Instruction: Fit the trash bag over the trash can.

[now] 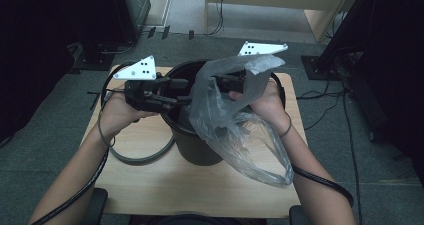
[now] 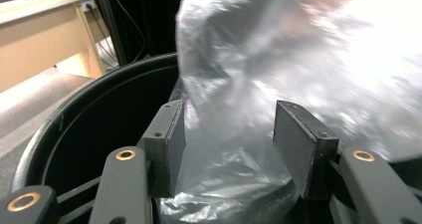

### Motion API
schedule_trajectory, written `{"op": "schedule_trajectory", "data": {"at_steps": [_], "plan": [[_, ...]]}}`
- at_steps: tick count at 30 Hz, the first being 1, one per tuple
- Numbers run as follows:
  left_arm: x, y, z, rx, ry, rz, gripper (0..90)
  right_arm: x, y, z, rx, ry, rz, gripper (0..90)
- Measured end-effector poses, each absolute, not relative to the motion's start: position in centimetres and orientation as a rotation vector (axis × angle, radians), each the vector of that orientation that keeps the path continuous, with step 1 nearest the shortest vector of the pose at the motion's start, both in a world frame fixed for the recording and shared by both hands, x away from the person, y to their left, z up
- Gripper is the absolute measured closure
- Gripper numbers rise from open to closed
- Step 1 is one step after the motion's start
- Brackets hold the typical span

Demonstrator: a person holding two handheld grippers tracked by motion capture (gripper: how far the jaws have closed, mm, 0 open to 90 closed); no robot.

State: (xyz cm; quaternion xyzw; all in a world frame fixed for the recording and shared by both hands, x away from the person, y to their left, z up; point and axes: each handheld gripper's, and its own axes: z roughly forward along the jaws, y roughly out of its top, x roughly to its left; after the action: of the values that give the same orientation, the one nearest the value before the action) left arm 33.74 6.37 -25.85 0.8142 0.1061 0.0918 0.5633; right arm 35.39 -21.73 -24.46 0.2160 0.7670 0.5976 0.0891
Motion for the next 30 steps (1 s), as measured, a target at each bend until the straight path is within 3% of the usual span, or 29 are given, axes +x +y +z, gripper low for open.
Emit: {"op": "schedule_trajectory", "data": {"at_steps": [14, 22, 24, 26, 28, 30], "plan": [[33.4, 7.2, -26.6, 1.874, 0.225, 0.251, 39.3, 38.7, -21.5, -23.7, 0.807, 2.241, 1.695, 90.0], [33.8, 5.7, -26.5, 1.891, 0.216, 0.261, 41.1, 39.9, -21.2, -23.7, 0.894, 2.212, 1.673, 90.0], [34.1, 5.3, -26.2, 1.890, 0.225, 0.283, 47.6, 40.0, -21.0, -23.7, 0.898, 2.214, 1.664, 90.0], [34.4, 5.1, -26.1, 1.889, 0.234, 0.301, 64.5, 40.0, -20.9, -23.8, 0.896, 2.220, 1.660, 90.0], [34.8, 5.0, -25.9, 1.892, 0.247, 0.288, 75.8, 39.9, -20.9, -23.8, 0.896, 2.221, 1.662, 90.0], [35.4, 5.2, -25.7, 1.889, 0.279, 0.252, 84.3, 39.9, -21.3, -23.9, 0.895, 2.221, 1.679, 84.0]]}}
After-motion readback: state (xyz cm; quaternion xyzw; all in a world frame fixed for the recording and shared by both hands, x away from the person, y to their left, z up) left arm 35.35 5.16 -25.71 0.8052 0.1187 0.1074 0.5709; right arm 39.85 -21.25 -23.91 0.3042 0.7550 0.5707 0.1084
